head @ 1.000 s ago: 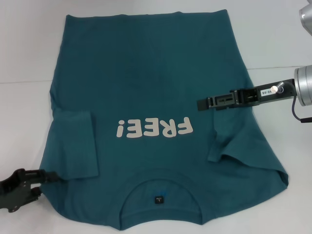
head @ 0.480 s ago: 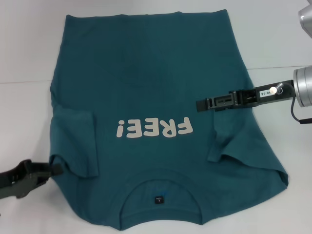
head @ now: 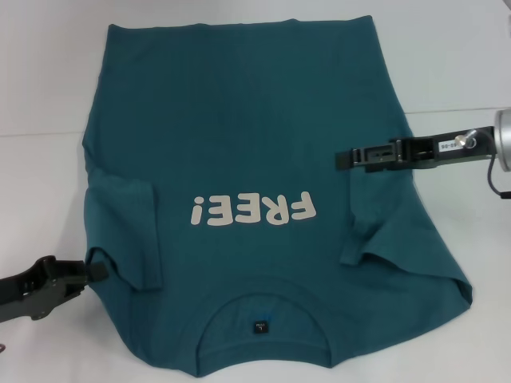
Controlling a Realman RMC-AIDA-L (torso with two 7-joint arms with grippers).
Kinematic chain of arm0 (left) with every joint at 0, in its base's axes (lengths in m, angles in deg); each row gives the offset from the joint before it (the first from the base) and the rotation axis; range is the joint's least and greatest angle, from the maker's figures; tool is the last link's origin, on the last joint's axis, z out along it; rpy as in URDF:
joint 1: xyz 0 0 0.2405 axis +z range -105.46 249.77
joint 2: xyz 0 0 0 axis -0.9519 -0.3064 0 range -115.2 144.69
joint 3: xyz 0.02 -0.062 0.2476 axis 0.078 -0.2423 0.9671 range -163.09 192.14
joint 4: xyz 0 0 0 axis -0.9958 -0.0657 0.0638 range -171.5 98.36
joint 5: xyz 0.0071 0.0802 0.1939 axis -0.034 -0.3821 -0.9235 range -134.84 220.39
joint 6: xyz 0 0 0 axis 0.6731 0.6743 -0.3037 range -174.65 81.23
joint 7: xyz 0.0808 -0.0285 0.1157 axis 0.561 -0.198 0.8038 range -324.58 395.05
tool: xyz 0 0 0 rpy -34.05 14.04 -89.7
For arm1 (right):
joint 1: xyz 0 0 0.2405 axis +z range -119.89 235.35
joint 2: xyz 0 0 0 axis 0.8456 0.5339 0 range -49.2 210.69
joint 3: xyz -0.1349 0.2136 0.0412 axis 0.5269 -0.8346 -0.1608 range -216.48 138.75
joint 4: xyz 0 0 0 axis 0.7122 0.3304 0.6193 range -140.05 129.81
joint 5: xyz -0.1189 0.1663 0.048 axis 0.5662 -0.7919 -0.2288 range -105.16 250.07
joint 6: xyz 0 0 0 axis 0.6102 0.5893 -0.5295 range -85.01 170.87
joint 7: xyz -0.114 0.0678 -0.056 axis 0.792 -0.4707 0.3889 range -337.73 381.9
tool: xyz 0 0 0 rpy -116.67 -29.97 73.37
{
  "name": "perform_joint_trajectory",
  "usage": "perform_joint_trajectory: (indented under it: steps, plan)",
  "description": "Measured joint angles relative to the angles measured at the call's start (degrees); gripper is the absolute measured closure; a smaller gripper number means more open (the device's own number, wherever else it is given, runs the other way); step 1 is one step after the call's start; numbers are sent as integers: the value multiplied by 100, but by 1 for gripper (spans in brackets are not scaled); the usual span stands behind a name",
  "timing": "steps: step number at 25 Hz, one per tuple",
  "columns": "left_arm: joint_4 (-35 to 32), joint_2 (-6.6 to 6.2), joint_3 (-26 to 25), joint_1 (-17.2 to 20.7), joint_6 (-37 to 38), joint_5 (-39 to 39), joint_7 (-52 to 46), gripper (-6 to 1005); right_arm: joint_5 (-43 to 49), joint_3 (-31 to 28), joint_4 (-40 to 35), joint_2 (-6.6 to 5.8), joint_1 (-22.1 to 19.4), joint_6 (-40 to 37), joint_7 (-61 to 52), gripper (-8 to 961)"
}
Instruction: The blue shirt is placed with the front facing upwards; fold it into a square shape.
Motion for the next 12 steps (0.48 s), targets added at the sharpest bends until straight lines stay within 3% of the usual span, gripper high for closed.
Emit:
perform_joint_trajectory:
  steps: [6, 12]
  plan:
    - [4, 0, 11, -17, -3, 1, -10, 950, 73, -21, 64, -239, -137, -372, -67, 109]
    - [8, 0, 38, -66, -70, -9, -54, 950, 200, -65, 139, -518, -556, -1306, -334, 109]
